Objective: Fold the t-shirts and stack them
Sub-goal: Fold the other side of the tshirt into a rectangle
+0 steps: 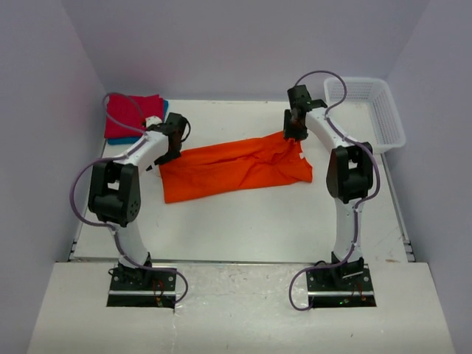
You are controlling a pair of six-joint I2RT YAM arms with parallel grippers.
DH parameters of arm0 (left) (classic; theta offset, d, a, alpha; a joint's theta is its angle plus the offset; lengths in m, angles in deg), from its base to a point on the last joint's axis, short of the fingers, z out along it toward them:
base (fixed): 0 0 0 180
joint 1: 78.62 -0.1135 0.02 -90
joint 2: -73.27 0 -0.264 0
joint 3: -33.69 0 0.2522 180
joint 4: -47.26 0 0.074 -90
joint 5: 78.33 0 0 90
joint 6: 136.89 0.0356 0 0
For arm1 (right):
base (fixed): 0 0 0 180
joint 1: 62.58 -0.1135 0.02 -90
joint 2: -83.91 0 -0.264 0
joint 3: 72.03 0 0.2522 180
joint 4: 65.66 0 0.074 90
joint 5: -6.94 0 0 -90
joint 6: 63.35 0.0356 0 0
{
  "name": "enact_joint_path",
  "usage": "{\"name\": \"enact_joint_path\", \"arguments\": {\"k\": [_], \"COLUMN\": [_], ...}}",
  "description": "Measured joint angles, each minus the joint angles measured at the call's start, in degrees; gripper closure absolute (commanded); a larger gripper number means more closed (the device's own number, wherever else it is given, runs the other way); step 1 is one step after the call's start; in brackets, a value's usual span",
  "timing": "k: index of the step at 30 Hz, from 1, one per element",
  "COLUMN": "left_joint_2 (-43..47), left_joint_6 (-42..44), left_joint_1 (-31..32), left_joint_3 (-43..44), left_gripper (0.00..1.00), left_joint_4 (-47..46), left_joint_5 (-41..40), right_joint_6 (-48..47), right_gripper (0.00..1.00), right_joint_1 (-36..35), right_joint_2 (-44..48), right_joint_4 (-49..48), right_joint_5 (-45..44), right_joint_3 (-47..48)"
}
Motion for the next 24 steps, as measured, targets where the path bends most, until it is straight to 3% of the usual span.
{"name": "enact_joint_path", "arguments": {"k": [2,6,8,13,15,16,17,18,19,24], "left_joint_2": [2.9,8.4,10.5,13.0,13.9,14.0,14.0,13.8,13.4,8.2], "left_joint_6": [-0.1,-0.2,0.0,3.5,5.3,6.3,7.1,8.3,9.1,11.6], "left_joint_1": [0.3,2.9,5.7,10.7,11.2,11.2,11.2,11.1,11.1,11.1], "left_joint_3": [0.0,0.0,0.0,-1.1,-3.7,-5.1,-6.3,-7.5,-8.2,-8.5], "left_gripper": [0.12,0.12,0.18,0.34,0.60,0.90,1.00,1.00,1.00,1.00], "left_joint_4": [0.6,1.4,1.4,-4.9,-10.0,-12.3,-14.6,-16.4,-17.6,-22.7], "left_joint_5": [-1.3,-3.5,-3.5,4.5,10.6,13.8,16.5,19.1,21.1,29.8], "right_joint_6": [-0.6,-1.4,-1.4,-1.3,-1.3,-1.4,-1.4,-1.4,-1.8,-0.6], "right_gripper": [0.42,0.28,0.21,0.16,0.23,0.32,0.41,0.86,1.00,1.00], "right_joint_1": [0.0,0.0,-0.2,-1.2,-2.1,-2.8,-3.5,-4.3,-5.0,-7.7], "right_joint_2": [-0.5,0.5,2.5,10.0,12.2,13.0,13.5,13.7,13.7,13.6], "right_joint_4": [-0.8,-2.0,-2.4,-2.7,-2.8,-2.8,-2.7,-2.7,-2.7,-2.8], "right_joint_5": [0.4,0.9,1.4,3.5,4.5,4.8,5.0,5.4,5.7,6.3], "right_joint_3": [1.1,1.1,0.0,-5.5,-7.0,-7.6,-8.2,-8.7,-9.1,-12.4]}}
